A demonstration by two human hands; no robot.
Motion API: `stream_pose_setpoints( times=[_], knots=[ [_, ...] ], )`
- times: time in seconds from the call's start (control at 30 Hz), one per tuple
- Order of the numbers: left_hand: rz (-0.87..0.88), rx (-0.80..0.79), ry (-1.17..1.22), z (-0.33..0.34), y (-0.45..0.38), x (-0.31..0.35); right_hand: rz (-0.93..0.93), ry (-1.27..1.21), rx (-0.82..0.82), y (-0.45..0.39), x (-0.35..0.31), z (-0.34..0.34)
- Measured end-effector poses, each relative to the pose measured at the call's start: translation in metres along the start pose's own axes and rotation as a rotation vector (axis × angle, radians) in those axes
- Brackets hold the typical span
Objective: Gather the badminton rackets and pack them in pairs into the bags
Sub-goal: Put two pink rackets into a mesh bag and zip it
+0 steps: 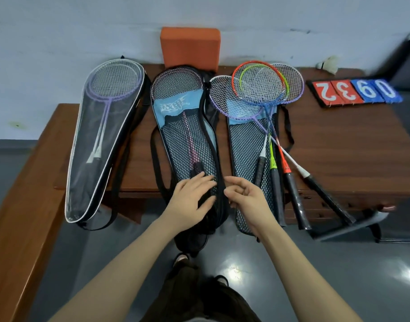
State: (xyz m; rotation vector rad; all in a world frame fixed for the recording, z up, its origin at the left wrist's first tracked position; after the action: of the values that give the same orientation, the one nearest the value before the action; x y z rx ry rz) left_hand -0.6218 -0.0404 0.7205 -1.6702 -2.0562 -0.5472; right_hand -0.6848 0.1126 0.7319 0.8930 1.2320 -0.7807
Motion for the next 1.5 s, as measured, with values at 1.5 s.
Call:
stream_pose_setpoints(
  times=[1.5],
  knots=[
    [-0.523, 0.145, 0.322, -0.063, -0.221, -0.172, -0.163, 0.968, 0.021, -0.274, 0.001, 0.069]
  ],
)
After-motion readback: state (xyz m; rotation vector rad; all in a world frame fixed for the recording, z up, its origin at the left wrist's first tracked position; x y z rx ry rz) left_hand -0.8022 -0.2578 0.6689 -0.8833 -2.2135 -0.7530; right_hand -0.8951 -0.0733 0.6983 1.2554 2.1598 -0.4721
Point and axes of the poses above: each hand's wrist, its own y-axis away from the middle knuckle, its own z-axis out of the palm, x = y × z, the point moved 2 cm from there along -y, towards the middle knuckle, and after that the axes turned 12 degrees about -z, right-handed, at the moved point
